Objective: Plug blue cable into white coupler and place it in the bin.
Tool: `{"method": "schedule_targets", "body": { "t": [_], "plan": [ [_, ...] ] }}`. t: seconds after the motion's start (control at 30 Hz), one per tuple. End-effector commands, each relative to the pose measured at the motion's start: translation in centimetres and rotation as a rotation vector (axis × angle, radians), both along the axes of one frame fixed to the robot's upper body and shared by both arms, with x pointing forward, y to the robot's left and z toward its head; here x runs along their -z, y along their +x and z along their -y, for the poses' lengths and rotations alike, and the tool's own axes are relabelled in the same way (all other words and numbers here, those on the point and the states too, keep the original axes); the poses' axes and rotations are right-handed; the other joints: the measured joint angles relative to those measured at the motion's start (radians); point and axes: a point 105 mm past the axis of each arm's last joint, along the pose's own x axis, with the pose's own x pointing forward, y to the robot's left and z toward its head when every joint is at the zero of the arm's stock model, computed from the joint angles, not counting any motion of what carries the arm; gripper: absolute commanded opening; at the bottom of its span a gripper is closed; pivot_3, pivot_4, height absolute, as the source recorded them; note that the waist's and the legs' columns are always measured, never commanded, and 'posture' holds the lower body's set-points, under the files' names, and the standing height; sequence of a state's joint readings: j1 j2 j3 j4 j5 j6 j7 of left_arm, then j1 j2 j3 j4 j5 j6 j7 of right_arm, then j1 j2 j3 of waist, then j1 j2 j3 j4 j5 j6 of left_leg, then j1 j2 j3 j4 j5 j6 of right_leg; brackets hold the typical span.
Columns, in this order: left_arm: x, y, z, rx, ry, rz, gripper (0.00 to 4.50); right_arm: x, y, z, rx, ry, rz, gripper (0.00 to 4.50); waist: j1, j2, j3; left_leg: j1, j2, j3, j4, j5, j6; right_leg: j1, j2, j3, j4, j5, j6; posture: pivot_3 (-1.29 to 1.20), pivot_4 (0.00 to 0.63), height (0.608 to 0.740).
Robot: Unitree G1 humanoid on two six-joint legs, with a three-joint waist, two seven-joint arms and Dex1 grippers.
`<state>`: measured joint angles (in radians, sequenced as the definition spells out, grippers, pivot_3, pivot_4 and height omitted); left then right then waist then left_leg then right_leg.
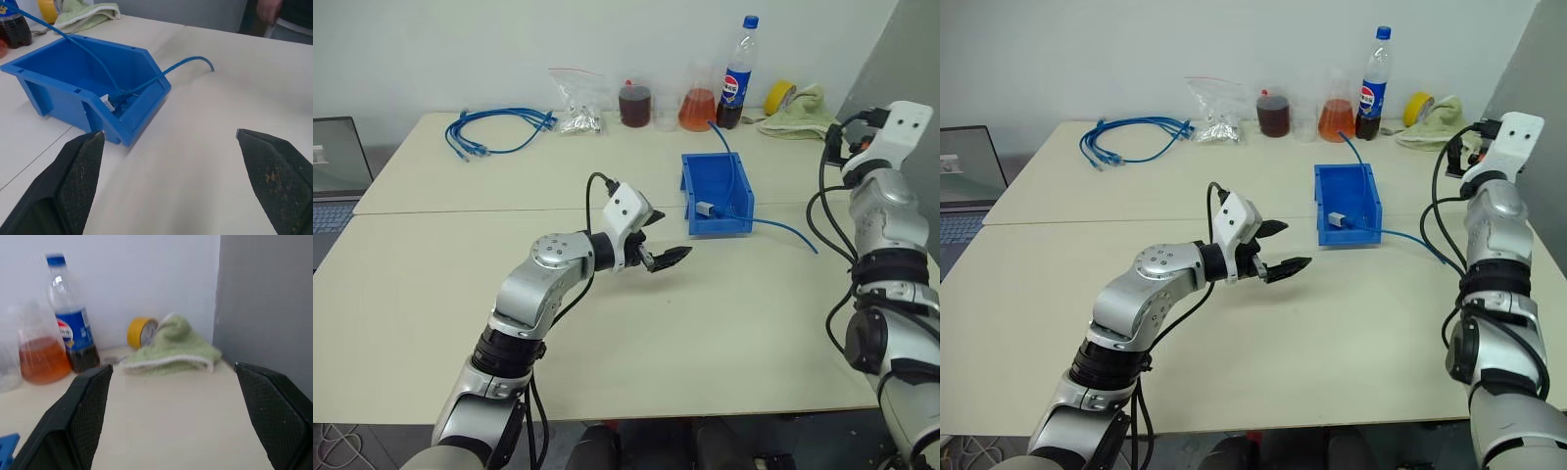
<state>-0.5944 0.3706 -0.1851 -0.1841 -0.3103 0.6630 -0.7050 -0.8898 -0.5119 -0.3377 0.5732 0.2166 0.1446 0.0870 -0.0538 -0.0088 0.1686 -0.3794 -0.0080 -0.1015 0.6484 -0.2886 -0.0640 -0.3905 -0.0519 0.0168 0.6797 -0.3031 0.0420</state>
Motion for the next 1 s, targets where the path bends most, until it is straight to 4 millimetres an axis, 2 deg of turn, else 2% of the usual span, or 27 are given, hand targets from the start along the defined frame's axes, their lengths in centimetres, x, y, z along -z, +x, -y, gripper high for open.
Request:
{"method": "schedule_targets", "body": {
  "t": [0.03,0.1,0.17,0.27,0.33,0.4,0.57,0.83,1.0],
  "plan": [
    [-1.3,0.0,-0.6,-0.038,-0.038,0.071,4.5,-2.6,-3.5,-3.5,-0.162,-0.143,0.174,4.23,0.003,0.0,0.0,0.0,0.0,0.0,0.0,0.0,0.0,0.0,0.0,0.0,0.0,0.0,0.0,0.0,0.15,0.74],
    [-1.3,0.0,-1.1,-0.073,-0.054,0.092,4.5,-1.6,-5.8,-7.0,-0.315,-0.207,0.214,4.23,0.001,0.0,0.0,0.0,0.0,0.0,0.001,0.0,0.0,0.0,0.0,0.0,0.0,0.0,0.0,0.0,0.15,0.74],
    [-1.1,0.2,-2.1,-0.138,-0.072,0.106,4.5,0.4,-7.8,-9.9,-0.441,-0.21,0.197,4.23,-0.001,0.0,0.0,0.001,0.0,0.002,0.001,0.0,0.0,0.0,0.0,0.001,0.001,0.0,0.001,0.0,0.15,0.74],
    [0.0,0.3,-5.0,-0.347,-0.106,0.143,4.5,4.6,-10.6,-12.7,-0.516,-0.184,0.123,4.23,0.0,0.001,-0.001,0.003,0.001,-0.001,0.0,0.0,0.0,0.002,0.001,0.0,0.0,0.0,0.001,0.0,0.15,0.74],
    [0.8,0.3,-7.1,-0.506,-0.102,0.168,4.5,6.5,-11.8,-13.7,-0.516,-0.187,0.088,4.23,0.006,0.001,-0.001,0.003,0.001,-0.002,0.0,0.0,0.0,0.002,0.001,0.001,0.001,0.0,0.001,0.0,0.15,0.74],
    [1.9,-0.1,-9.9,-0.693,-0.072,0.19,4.5,8.3,-12.8,-14.1,-0.474,-0.206,0.053,4.23,0.009,0.001,-0.001,0.004,0.001,-0.004,0.0,0.0,0.0,0.002,0.0,0.002,0.001,0.0,0.001,0.0,0.15,0.74],
    [4.5,-2.1,-15.2,-0.959,-0.047,0.201,4.5,11.2,-14.8,-13.7,-0.339,-0.205,0.047,4.23,0.025,0.0,-0.001,0.007,0.0,-0.004,0.001,-0.001,0.002,0.004,0.0,0.002,0.001,0.002,0.003,0.0,0.15,0.74],
    [8.3,-5.8,-16.0,-0.997,-0.063,0.127,4.5,15.3,-16.7,-13.6,-0.335,-0.096,-0.041,4.23,0.025,0.0,-0.001,0.016,0.0,-0.003,-0.002,-0.002,0.003,0.012,0.0,0.003,-0.001,0.001,0.003,0.0,0.15,0.74],
    [8.3,-6.4,-16.3,-1.018,-0.077,0.159,4.5,16.9,-16.6,-13.1,-0.298,-0.108,-0.078,4.23,0.025,0.0,-0.001,0.016,0.0,-0.002,-0.002,-0.002,0.004,0.013,0.003,0.001,-0.001,0.001,0.003,0.0,0.15,0.74]
  ]
}}
